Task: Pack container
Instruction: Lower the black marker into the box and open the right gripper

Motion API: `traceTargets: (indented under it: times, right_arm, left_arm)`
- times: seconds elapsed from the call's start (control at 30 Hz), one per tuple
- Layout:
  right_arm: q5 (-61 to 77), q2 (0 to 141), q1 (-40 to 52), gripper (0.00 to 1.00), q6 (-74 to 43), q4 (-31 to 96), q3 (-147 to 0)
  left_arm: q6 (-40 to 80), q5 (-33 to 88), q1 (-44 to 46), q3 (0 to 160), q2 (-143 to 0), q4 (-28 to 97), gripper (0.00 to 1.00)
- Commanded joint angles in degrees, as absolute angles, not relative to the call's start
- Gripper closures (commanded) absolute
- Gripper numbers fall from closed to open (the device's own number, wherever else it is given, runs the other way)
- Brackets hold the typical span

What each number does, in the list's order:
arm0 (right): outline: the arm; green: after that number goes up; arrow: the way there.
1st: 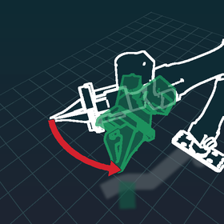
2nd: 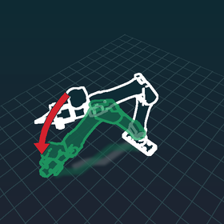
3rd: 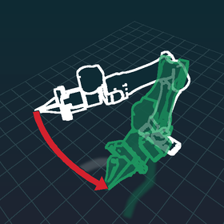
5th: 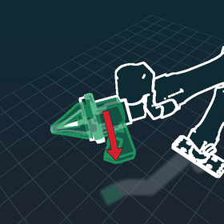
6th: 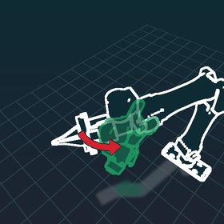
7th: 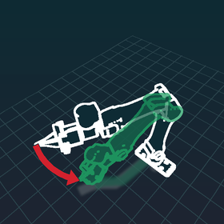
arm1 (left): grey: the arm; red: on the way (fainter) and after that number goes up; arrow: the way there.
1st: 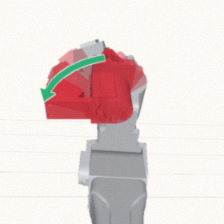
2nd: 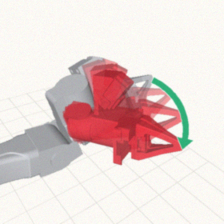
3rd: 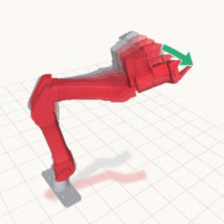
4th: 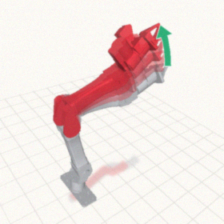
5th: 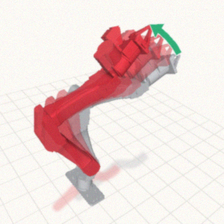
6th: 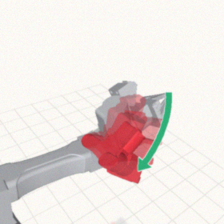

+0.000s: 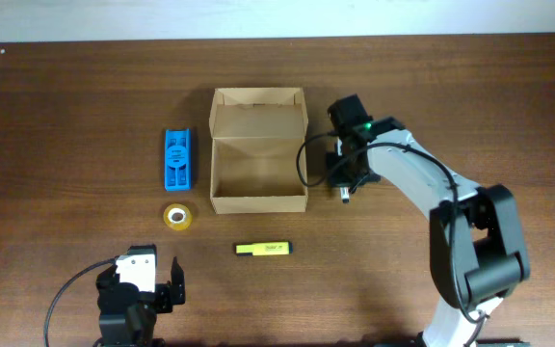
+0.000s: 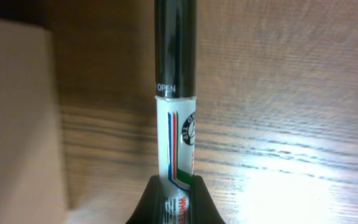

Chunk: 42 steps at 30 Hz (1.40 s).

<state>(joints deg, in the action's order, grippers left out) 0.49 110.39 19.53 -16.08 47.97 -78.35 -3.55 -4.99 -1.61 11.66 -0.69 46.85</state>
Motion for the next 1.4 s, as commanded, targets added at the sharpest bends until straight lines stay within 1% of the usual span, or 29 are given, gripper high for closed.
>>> traceTargets:
  times: [0.0,0.2,0.33,0.47,0.63,0.83,1.03,1.1,1.37]
  right_arm:
    - [1.1,107.0,19.9,0.96,-13.1,50.4,-83.0]
    - [1.7,106.3,20.3,0.96,-7.0,55.9,-90.3]
    - [5.9,106.3,22.2,0.96,-0.5,56.9,-95.0]
    - [10.3,106.3,26.3,0.93,8.0,55.5,-97.0]
    - [10.1,106.3,32.7,0.91,15.0,52.7,-97.0]
    - [1.1,106.9,37.2,0.87,16.9,49.0,-97.0]
    - [1.3,110.1,37.5,0.85,17.8,49.0,-97.0]
    - [1.9,112.4,37.6,0.85,19.6,49.2,-97.0]
    - [1.9,118.0,37.9,0.85,19.7,49.5,-97.0]
  left_arm:
    - [-3.0,-5.8,-1.3,11.2,-0.3,46.7,0.0]
    - [-3.0,-5.8,-1.3,11.2,-0.3,46.7,0.0]
    - [-3.0,-5.8,-1.3,11.2,-0.3,46.7,0.0]
    - [-3.0,-5.8,-1.3,11.2,-0.3,46.7,0.0]
    - [-3.0,-5.8,-1.3,11.2,-0.3,46.7,0.0]
    - [-3.0,-5.8,-1.3,11.2,-0.3,46.7,0.01]
    - [-3.0,-5.8,-1.3,11.2,-0.3,46.7,0.0]
    - [-3.0,-5.8,-1.3,11.2,-0.3,46.7,0.0]
    - [-3.0,-5.8,-1.3,11.2,-0.3,46.7,0.0]
